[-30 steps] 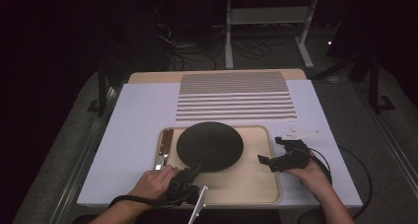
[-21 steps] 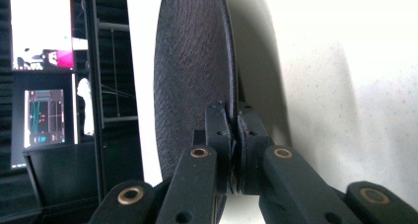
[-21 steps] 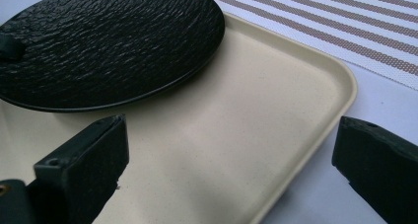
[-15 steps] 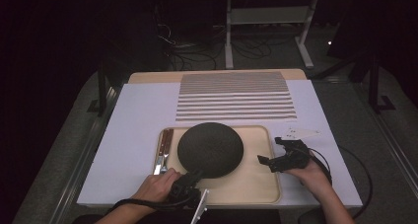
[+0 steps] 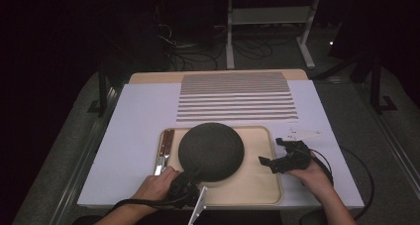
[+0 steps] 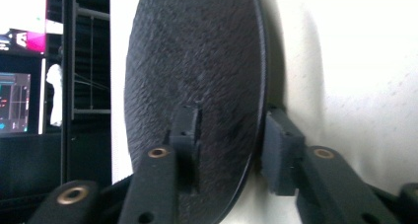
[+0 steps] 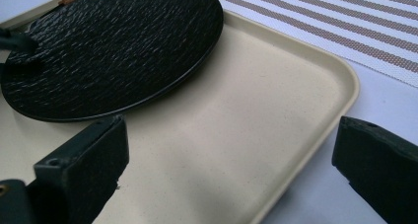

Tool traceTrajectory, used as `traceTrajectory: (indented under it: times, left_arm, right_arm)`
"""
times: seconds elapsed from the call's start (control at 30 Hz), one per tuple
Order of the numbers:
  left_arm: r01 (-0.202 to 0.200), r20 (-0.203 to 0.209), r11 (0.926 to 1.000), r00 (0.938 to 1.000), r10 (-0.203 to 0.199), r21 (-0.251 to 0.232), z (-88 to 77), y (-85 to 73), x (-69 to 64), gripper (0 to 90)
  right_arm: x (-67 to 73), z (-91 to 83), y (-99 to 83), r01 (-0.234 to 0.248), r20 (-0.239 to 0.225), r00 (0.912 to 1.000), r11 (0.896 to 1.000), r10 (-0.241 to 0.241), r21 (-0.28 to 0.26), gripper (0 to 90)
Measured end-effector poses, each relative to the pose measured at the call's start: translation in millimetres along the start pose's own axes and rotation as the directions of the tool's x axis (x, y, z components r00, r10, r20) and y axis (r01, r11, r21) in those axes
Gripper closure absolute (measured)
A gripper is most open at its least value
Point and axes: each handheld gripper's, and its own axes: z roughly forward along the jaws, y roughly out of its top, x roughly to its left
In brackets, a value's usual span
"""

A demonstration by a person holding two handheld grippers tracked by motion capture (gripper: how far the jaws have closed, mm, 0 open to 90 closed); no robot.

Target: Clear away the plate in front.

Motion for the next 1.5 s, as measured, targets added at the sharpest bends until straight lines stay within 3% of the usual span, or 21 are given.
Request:
traceTrajectory:
  times: [0.13, 0.6, 0.8, 1.17, 1.37, 1.5]
  left_arm:
    - [0.005, -0.007, 1.0, 1.0, -0.005, -0.005, -2.8, -2.5, 2.4, 55.8]
    - [-0.023, -0.013, 0.9997, 0.9996, 0.023, -0.011, -15.6, -14.5, 2.0, 44.0]
    - [-0.024, -0.05, 0.9997, 0.9985, 0.023, -0.002, -19.4, -20.7, 3.2, 31.1]
    - [0.07, -0.115, 0.9971, 0.9912, -0.066, 0.03, -20.0, -45.0, 25.1, 25.6]
    - [0.132, -0.138, 0.9896, 0.9828, -0.123, 0.058, -12.8, -58.0, 37.8, 15.1]
    - [0.184, -0.141, 0.9799, 0.9749, -0.172, 0.076, -7.8, -66.8, 48.5, 9.3]
  right_arm:
    - [0.0, 0.1, 0.0, 0.0, 0.001, 1.0, 1.0, 0.0, 0.001, 0.5]
    - [-0.4, -0.2, -0.1, -0.002, 0.002, 1.0, 1.0, 0.002, -0.001, 0.5]
    - [-0.5, -0.2, -0.1, -0.003, 0.003, 1.0, 1.0, 0.003, -0.002, 0.5]
    - [-0.3, 0.0, 0.0, -0.003, 0.003, 1.0, 1.0, 0.003, -0.002, 0.5]
    - [-0.7, 0.2, 0.1, -0.002, 0.003, 1.0, 1.0, 0.002, -0.002, 0.5]
    - [-0.3, 0.4, 0.1, -0.002, 0.0, 1.0, 1.0, 0.002, -0.002, 0.4]
